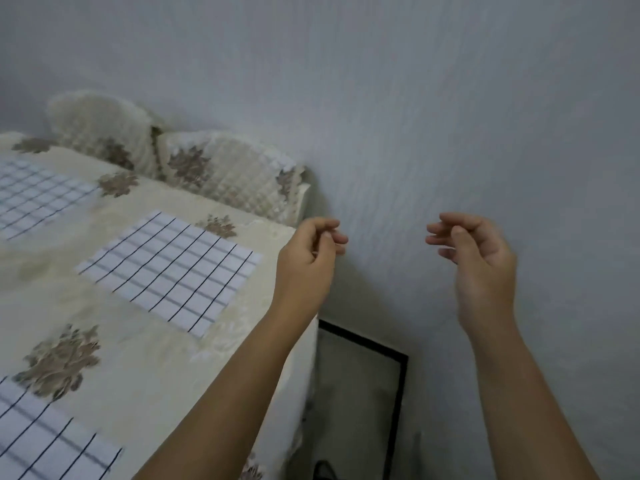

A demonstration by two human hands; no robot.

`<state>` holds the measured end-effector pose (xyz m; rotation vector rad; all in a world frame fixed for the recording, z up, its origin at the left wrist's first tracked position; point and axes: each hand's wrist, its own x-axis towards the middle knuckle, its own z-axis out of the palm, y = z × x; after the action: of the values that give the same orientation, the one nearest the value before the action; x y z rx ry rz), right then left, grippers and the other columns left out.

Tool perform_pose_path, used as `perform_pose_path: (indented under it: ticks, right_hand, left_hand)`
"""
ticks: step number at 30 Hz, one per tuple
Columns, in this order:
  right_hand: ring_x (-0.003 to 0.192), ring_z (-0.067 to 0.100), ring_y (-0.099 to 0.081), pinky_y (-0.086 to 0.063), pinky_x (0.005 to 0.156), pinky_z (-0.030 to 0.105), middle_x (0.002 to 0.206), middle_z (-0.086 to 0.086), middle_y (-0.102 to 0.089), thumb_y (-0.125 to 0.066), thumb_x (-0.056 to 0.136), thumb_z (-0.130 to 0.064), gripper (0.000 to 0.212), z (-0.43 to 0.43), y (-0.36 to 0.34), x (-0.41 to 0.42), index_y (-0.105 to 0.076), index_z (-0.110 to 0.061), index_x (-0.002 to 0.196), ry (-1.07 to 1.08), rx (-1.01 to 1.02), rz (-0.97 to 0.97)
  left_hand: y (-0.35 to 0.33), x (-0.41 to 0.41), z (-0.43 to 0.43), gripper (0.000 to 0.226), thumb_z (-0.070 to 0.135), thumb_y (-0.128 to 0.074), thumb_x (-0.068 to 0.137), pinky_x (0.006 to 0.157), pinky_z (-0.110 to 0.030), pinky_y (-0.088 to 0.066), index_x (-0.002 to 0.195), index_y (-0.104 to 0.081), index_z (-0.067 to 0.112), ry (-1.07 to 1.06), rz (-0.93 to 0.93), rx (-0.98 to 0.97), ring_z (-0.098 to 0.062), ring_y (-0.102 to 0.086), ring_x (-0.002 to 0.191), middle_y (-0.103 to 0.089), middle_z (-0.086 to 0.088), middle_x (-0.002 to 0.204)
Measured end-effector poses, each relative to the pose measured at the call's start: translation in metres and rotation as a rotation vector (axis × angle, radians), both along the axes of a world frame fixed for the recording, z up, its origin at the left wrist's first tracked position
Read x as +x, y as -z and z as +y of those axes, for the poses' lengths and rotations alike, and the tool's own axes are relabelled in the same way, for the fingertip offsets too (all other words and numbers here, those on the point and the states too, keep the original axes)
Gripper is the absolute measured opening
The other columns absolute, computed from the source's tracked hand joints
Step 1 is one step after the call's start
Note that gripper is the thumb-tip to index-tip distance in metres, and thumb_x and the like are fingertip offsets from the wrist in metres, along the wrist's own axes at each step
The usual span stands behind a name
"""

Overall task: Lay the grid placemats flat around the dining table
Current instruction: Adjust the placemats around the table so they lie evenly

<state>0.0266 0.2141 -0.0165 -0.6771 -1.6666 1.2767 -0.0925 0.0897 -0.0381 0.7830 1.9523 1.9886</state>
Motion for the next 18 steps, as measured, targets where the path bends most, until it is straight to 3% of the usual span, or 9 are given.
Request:
perform_pose_path:
  ticks: [6,11,18]
  right_hand:
    - [0.072,0.004,-0.064,-0.047,0.068,0.015,0.077,-0.009,-0.068,-0.042,0.093,-0.003,0.032,0.008,-0.056,0.016,-0.062,-0.025,0.084,0.085,0.081,0.113]
    - [0.075,0.007,-0.064,-0.049,0.069,0.017,0.084,-0.004,-0.067,-0.041,0.094,-0.002,0.032,0.014,-0.106,0.02,-0.061,-0.025,0.084,0.084,0.167,0.207]
    - [0.074,0.006,-0.065,-0.05,0.069,0.017,0.076,-0.012,-0.07,-0.042,0.094,-0.002,0.031,0.023,-0.158,0.022,-0.062,-0.024,0.085,0.082,0.265,0.318]
  left_hand:
    - [-0.053,0.009,0.032,0.028,0.005,-0.039,0.096,0.076,-0.02,-0.05,0.087,-0.056,0.027,0.087,0.066,0.12,-0.002,-0.062,0.068,-0.065,0.008,0.079]
    - [-0.101,0.009,0.05,0.026,0.009,-0.038,0.096,0.065,-0.007,-0.047,0.09,-0.056,0.026,0.107,0.141,0.225,0.003,-0.063,0.071,-0.066,0.008,0.083]
    - [-0.154,0.004,0.063,0.028,0.007,-0.037,0.097,0.063,-0.006,-0.047,0.089,-0.057,0.024,0.11,0.203,0.347,0.004,-0.064,0.07,-0.067,0.005,0.083]
